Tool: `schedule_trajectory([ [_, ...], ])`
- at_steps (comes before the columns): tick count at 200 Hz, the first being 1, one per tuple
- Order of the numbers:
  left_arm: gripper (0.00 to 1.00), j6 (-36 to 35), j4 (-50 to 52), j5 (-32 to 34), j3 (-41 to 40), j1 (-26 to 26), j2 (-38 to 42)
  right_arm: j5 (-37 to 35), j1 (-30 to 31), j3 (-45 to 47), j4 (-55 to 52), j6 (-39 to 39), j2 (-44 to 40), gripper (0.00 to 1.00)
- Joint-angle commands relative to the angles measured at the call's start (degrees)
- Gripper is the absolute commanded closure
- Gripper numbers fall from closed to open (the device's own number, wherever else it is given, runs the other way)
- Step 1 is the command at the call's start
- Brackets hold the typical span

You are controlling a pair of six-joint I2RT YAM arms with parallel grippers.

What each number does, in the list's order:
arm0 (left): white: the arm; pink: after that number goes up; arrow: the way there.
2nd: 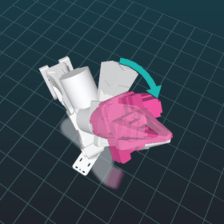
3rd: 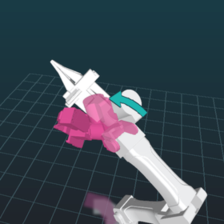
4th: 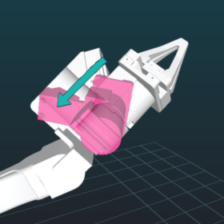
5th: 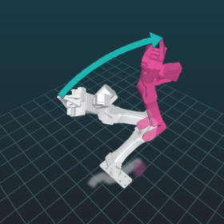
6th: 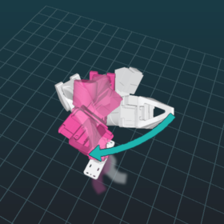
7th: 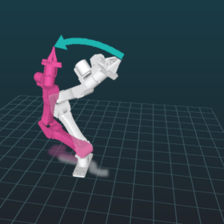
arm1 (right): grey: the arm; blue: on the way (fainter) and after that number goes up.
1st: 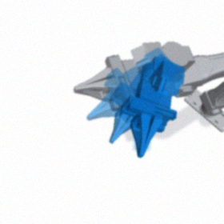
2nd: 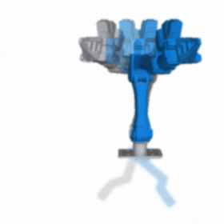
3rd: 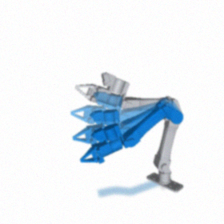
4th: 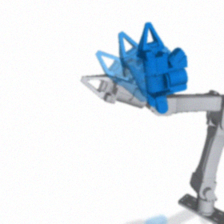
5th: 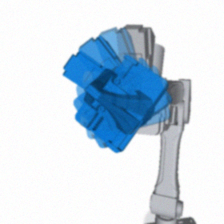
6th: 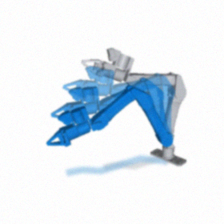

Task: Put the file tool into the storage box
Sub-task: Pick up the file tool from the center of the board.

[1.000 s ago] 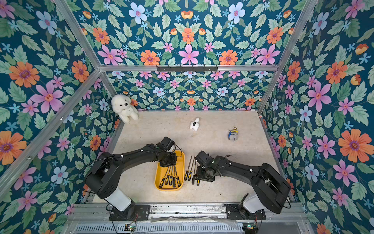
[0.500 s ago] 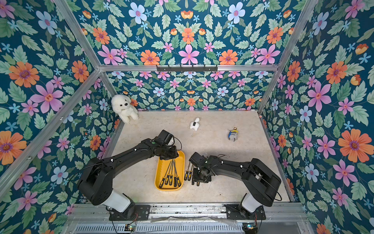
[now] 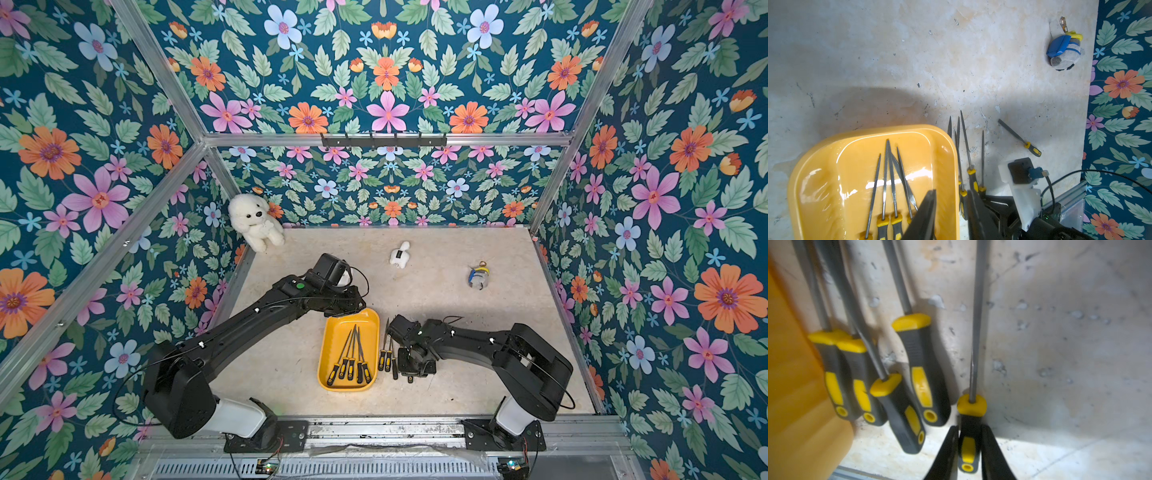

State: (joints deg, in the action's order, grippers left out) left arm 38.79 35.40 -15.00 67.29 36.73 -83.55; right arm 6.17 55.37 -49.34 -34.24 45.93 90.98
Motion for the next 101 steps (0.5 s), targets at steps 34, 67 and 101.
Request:
schedule_trajectory([
  [34, 0.68, -0.3, -0.2, -2.1, 0.9, -0.1, -0.1, -3.6, 0.0, -0.4, -3.8, -0.8, -6.0, 0.88],
  [67, 0.64, 2.7, -4.9, -7.0, 0.9, -0.2, -0.7, -2.9, 0.7, -0.2, 0.1, -4.2, -13.6, 0.89],
  [101, 0.57, 9.2, -14.3, -13.8, -1.7, 0.3, -1.8, -3.5, 4.2, -1.0, 6.4, -6.5, -19.3, 0.89],
])
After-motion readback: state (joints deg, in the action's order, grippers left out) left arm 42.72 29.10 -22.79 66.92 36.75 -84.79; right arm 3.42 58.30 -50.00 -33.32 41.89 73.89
